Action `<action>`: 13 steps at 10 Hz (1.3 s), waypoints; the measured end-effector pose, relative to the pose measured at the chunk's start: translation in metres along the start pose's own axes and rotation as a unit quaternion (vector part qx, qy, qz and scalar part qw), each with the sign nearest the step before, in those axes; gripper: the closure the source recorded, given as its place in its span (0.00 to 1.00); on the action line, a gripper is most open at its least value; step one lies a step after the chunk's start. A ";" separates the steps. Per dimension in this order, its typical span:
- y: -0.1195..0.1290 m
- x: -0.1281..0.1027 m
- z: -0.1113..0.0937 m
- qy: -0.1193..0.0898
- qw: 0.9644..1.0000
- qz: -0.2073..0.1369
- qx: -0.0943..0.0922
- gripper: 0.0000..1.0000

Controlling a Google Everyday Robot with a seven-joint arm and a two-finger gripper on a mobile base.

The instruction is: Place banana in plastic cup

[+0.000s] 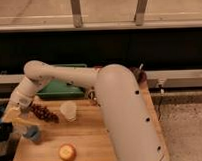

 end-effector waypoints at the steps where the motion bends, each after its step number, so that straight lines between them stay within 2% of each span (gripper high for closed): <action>1: -0.001 0.005 0.000 -0.005 1.000 0.004 0.000 1.00; 2: -0.006 0.023 0.000 -0.022 1.000 0.017 0.000 1.00; 6: -0.014 0.052 0.003 -0.046 0.998 0.040 -0.007 0.98; 8: -0.016 0.060 0.002 -0.053 0.998 0.045 -0.011 0.85; 9: -0.017 0.062 0.002 -0.056 0.997 0.046 -0.014 0.73; 11: -0.019 0.067 0.002 -0.067 0.996 0.048 -0.032 0.53; 13: -0.020 0.062 0.002 -0.061 0.997 0.040 -0.039 0.33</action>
